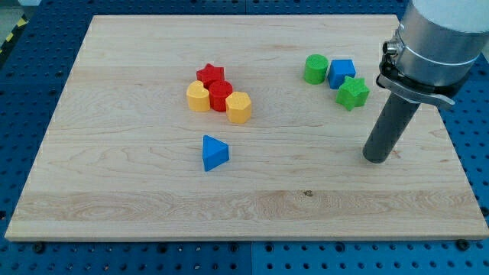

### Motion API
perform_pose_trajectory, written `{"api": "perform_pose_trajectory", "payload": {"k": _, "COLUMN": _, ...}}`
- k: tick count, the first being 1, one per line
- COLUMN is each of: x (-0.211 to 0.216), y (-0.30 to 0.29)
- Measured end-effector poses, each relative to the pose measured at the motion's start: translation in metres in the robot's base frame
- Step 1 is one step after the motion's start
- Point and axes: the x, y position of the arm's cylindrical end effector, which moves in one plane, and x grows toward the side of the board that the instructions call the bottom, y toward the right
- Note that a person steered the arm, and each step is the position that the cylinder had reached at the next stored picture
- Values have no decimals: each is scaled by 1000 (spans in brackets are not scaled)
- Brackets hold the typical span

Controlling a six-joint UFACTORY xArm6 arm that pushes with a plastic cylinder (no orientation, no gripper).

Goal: Move blue triangle vertically towards yellow hexagon

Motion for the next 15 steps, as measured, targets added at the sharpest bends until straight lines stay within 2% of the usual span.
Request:
{"api": "perform_pose_trajectory", "payload": {"k": 2, "x": 23, "y": -27}}
{"api": "perform_pose_trajectory", "payload": {"k": 4, "x": 31, "y": -122}}
{"api": "perform_pose_trajectory", "payload": {"k": 6, "x": 79, "y": -172}}
{"api": "perform_pose_trajectory", "payload": {"k": 7, "x": 87, "y": -239}}
{"api": "perform_pose_trajectory", "payload": {"k": 8, "x": 72, "y": -317}}
{"api": "perform_pose_trajectory", "payload": {"k": 9, "x": 55, "y": -344}}
{"api": "perform_pose_trajectory", "payload": {"k": 13, "x": 13, "y": -266}}
{"api": "perform_pose_trajectory", "payload": {"k": 15, "x": 16, "y": -216}}
